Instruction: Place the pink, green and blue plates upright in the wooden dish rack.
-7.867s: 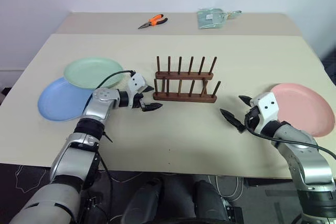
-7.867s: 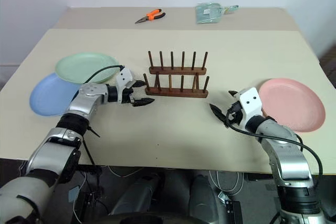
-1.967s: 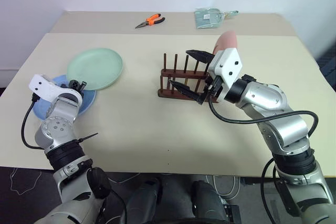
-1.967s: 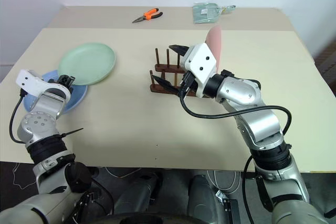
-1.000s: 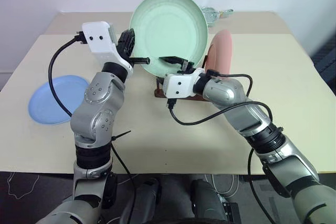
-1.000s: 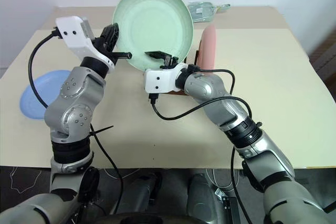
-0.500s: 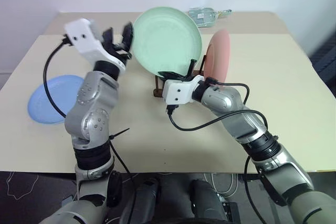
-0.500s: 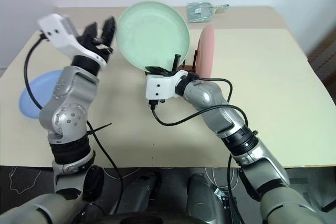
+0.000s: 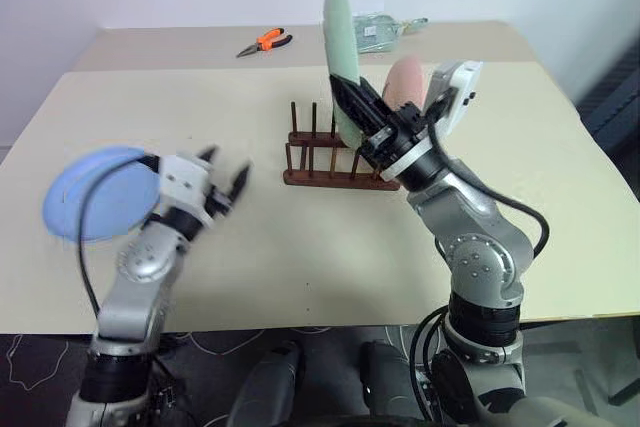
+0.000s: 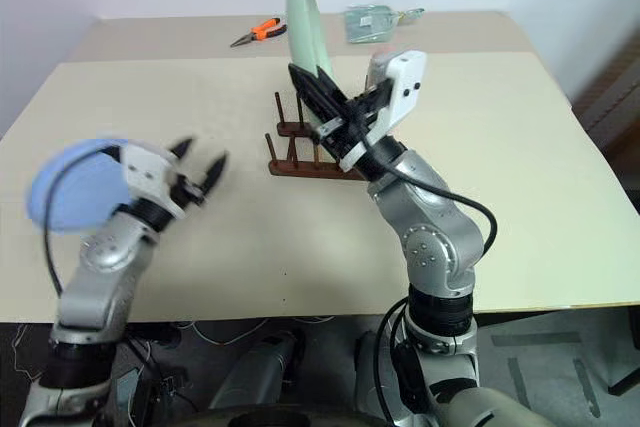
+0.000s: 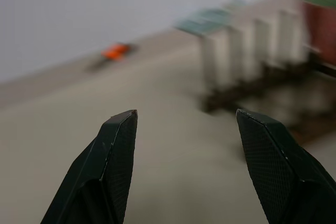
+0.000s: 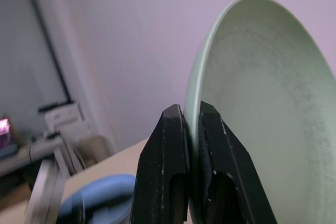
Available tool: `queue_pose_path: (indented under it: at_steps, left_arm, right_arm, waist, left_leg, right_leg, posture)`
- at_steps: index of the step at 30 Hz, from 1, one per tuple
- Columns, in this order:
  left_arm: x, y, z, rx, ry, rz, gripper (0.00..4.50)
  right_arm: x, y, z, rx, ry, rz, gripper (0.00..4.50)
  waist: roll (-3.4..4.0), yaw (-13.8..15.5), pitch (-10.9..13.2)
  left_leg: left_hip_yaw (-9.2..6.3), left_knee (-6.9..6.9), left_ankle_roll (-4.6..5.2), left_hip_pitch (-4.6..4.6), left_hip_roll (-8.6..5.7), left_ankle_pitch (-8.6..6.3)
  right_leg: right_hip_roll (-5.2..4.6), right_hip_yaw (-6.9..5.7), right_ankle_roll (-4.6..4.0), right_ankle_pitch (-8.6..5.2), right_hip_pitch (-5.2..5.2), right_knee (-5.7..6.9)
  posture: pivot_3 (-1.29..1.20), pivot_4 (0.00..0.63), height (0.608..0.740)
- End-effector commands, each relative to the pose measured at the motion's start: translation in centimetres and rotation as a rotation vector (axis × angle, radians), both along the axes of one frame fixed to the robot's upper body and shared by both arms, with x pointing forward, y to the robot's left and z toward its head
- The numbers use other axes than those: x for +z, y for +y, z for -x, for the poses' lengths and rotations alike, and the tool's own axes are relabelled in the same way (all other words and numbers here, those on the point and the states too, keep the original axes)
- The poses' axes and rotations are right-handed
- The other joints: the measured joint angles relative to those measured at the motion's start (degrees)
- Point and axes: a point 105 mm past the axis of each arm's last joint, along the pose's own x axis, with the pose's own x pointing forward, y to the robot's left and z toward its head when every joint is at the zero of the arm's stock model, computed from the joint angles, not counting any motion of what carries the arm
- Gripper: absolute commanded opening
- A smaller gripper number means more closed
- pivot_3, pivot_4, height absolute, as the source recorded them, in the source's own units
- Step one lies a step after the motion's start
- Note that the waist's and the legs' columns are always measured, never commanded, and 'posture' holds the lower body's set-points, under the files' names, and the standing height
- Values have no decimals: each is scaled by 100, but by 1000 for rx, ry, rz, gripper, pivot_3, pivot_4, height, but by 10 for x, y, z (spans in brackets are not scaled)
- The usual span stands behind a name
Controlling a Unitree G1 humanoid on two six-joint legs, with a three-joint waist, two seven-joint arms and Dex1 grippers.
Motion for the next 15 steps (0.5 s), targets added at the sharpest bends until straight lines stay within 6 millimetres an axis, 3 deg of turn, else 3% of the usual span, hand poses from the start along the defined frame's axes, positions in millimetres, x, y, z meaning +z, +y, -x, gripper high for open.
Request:
queue_pose_path:
  at_steps: [1,7,15]
  left_arm:
    - [19,-19,11,-83,-64,51,3036]
    - [11,-35,17,-130,-33,59,3036]
    - [3,-40,20,-145,-8,58,3036]
  right_arm:
    - [17,-3,3,19,12,-95,0]
    - [21,-4,-2,49,89,-195,0]
    - [33,2,4,73,66,-195,0]
  waist:
    - [4,-1,2]
    - [22,-15,-3]
    - [26,-10,-1]
  left_leg:
    - [1,-4,-2,-2,5,1]
    - [10,-13,-8,-3,27,5]
    - [15,-13,-8,-3,27,5]
  right_leg:
    - [4,1,-2,2,-9,3]
    - [21,7,-13,9,-20,3]
    - [22,9,-13,10,-22,2]
  posture:
    - [0,150,740]
    - [0,150,740]
    - [0,150,740]
